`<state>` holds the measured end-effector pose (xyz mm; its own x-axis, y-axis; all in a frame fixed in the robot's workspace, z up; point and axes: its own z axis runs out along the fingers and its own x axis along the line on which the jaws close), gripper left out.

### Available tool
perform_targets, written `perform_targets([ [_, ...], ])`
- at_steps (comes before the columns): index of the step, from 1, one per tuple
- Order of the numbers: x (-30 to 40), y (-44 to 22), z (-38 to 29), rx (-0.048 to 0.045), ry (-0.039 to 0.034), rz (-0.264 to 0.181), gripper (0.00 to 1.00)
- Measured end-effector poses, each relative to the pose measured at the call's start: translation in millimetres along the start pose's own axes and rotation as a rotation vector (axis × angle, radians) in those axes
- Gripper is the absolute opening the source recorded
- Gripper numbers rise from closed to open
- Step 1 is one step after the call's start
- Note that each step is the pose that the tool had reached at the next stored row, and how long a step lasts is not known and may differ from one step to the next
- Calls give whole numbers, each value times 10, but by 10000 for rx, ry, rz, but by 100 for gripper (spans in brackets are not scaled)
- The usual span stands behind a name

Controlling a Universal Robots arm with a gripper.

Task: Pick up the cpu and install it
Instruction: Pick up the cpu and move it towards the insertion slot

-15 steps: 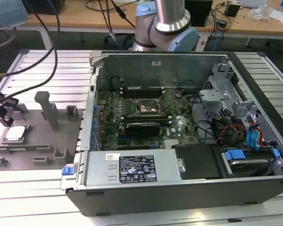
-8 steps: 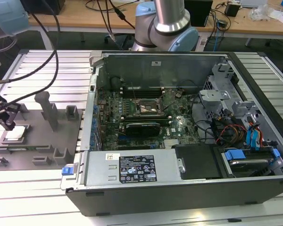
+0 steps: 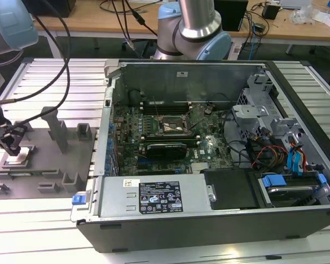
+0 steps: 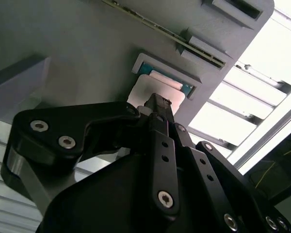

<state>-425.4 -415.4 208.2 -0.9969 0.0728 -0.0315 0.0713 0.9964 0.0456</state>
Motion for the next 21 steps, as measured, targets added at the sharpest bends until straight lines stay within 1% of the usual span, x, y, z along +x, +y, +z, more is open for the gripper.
perform_targets([
  [5,0,0,4,0,-1,0,11],
  [8,0,0,7,-1,-1,0,29],
  [9,0,0,7,-1,0,0,29],
  [10,0,0,8,-1,-1,0,36],
  [11,0,0,9,-1,-1,0,36],
  [13,0,0,10,-1,0,0,48],
  [14,0,0,11,-1,0,0,48],
  [15,0,0,12,0,0,0,55],
  [21,1,-1,26,-1,0,0,55],
])
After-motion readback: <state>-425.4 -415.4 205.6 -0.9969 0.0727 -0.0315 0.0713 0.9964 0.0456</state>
